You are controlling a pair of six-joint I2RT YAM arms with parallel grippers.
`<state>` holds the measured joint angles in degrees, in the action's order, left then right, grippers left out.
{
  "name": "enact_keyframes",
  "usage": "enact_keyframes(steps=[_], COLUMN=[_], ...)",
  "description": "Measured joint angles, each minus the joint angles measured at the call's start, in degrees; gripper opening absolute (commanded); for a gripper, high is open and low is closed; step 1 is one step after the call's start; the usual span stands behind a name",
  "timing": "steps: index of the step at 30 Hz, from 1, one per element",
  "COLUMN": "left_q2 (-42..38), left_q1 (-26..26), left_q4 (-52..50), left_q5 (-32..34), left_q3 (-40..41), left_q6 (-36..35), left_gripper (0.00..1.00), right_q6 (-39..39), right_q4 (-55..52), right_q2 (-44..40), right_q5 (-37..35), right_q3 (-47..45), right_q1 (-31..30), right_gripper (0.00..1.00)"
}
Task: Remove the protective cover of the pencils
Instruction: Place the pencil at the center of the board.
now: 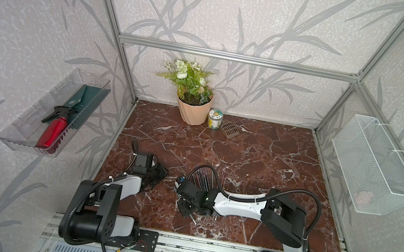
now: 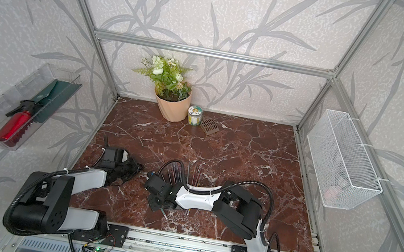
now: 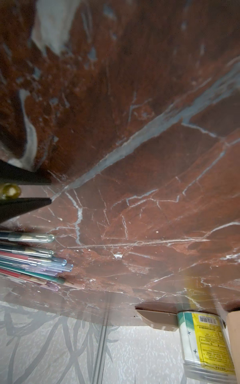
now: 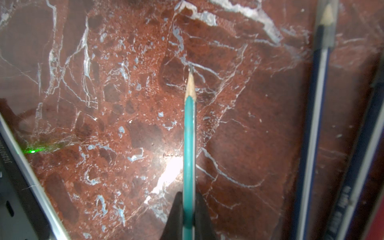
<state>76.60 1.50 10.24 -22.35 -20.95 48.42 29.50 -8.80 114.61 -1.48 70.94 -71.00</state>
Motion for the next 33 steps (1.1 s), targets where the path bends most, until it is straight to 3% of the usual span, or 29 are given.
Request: enact_keyframes(steps=[9, 24, 33], left_q2=[0.0, 1.46, 2.36], left_q1=[0.0, -0.66, -0.98], left_q4=[-4.79, -11.1, -11.04], left_q5=[4.35, 8.28, 8.61], left_q3=[-2.38, -6.47, -7.19], left_q6=[-0.94, -1.46, -1.53], left_gripper=[0.0, 0.0, 0.01], right_q6=[0.31, 0.61, 0.66], right_q4=[-0.04, -0.07, -0.07], right_q2=[0.55, 1.25, 1.57], right_q5=[-0.04, 0.0, 0.0], right_q3=[0.7, 1.62, 2.16], right_q1=[0.0, 0.0, -0.24], right_gripper=[0.0, 0.15, 0.18])
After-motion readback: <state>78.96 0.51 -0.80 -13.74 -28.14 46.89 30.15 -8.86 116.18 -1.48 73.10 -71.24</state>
